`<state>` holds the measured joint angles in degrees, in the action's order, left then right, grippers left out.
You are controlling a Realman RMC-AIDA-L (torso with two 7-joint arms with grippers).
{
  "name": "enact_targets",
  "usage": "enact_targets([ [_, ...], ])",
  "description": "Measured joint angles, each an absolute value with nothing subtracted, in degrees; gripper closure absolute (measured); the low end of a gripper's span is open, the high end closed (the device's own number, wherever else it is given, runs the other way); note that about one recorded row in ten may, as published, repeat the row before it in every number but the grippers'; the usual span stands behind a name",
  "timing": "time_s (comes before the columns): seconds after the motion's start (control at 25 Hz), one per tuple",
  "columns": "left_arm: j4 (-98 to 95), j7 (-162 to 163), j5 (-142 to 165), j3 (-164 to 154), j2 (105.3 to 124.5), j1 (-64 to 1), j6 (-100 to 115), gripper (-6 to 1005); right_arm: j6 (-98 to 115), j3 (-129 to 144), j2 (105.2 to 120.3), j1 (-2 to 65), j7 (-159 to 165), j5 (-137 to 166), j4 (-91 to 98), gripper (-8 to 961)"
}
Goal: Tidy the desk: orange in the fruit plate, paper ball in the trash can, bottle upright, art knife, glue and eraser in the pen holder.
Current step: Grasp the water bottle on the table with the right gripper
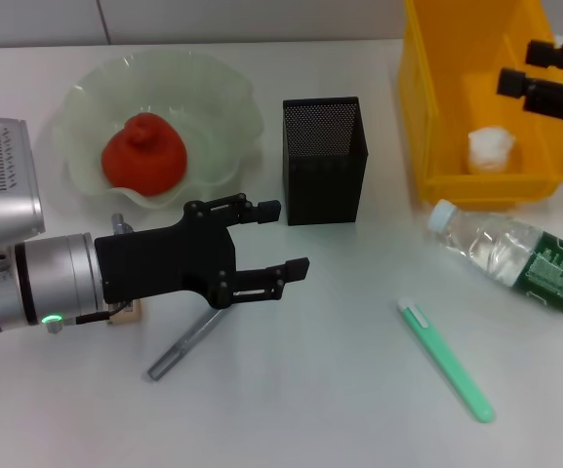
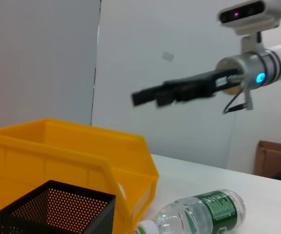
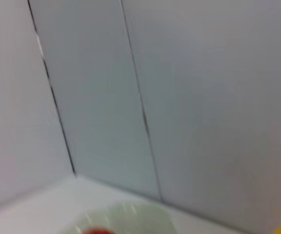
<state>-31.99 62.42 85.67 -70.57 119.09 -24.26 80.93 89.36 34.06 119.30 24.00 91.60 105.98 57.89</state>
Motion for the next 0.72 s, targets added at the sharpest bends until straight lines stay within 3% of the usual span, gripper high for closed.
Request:
enact_targets([
  [0.36, -32.0, 62.4, 84.1, -70.6, 119.09, -24.7, 81.0, 214, 97.2, 34.0, 119.38, 16.9, 77.5, 94.4, 51.0, 276],
  [0.72, -32.0, 62.4, 84.0, -70.7, 119.09, -25.6, 81.0, 215, 101.8, 35.0, 119.3, 15.9, 69.0, 95.2, 40.3, 276],
])
